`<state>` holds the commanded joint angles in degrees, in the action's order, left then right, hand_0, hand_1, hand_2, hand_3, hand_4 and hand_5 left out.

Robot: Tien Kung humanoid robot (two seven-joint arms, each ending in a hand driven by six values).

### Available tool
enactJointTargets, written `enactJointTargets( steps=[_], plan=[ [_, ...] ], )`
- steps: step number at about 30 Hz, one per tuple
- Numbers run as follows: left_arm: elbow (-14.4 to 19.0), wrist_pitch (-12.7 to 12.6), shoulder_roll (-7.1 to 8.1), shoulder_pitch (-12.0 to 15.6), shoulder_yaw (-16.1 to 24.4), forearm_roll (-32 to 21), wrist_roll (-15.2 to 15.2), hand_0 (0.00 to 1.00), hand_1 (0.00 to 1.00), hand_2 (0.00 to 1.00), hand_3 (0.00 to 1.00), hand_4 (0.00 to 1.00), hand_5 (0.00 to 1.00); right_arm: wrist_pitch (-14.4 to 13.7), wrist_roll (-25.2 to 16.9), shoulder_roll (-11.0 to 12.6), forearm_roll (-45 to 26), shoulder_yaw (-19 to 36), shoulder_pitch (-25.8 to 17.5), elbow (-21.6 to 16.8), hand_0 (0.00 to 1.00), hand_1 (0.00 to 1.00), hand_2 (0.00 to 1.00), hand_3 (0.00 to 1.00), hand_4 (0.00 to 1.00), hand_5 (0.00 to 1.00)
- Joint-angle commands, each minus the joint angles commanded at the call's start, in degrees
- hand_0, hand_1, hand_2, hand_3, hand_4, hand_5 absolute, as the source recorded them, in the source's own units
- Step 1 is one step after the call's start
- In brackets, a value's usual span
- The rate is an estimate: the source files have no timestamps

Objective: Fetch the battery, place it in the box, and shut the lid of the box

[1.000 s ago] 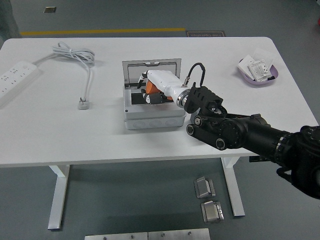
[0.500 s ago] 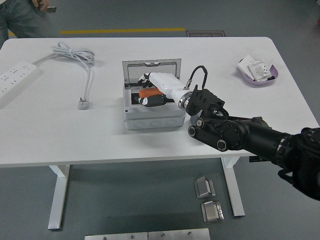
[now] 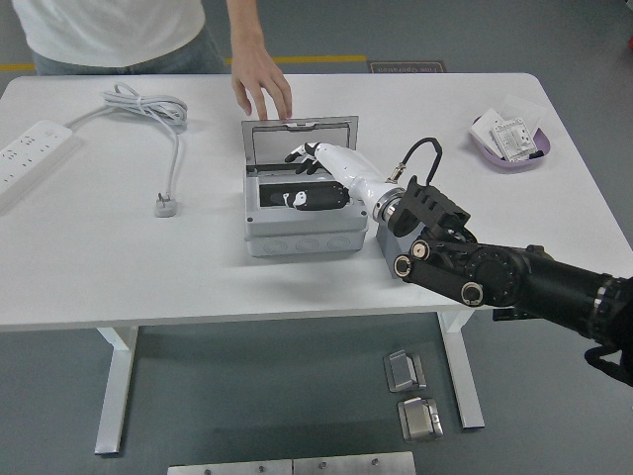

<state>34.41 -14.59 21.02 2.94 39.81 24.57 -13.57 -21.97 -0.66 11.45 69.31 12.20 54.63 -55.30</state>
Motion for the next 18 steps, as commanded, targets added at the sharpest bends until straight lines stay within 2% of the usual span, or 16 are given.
enactJointTargets(
  steps=[5, 9, 14, 18],
  plan=[
    [0.01, -0.1, -0.04, 0.19, -0.1, -0.28, 0.12, 0.661, 0.723, 0.621, 0.675, 0.358, 0.002, 1.05, 1.29, 3.18, 1.71, 5.84, -0.72, -7.23, 0.758, 0.653, 0.65, 0.766, 0.954, 0.602],
    [0.03, -0.08, 0.05, 0.1, -0.13, -0.32, 0.15, 0.661, 0.723, 0.621, 0.675, 0.358, 0.002, 1.41, 1.54, 4.36, 2.75, 9.23, 0.44, -11.33, 0.758, 0.653, 0.65, 0.766, 0.954, 0.602],
    [0.06, -0.07, 0.25, -0.08, -0.09, -0.22, 0.08, 0.661, 0.723, 0.62, 0.675, 0.358, 0.002, 1.82, 1.51, 5.1, 2.35, 9.89, 3.23, -11.0, 0.748, 0.648, 0.65, 0.755, 0.956, 0.606],
    [0.11, -0.01, 0.38, -0.14, 0.3, 0.37, -0.39, 0.661, 0.723, 0.621, 0.674, 0.357, 0.002, 1.92, 0.11, 4.28, -0.98, 7.89, 6.19, -6.73, 0.744, 0.648, 0.65, 0.752, 0.955, 0.61]
  ],
)
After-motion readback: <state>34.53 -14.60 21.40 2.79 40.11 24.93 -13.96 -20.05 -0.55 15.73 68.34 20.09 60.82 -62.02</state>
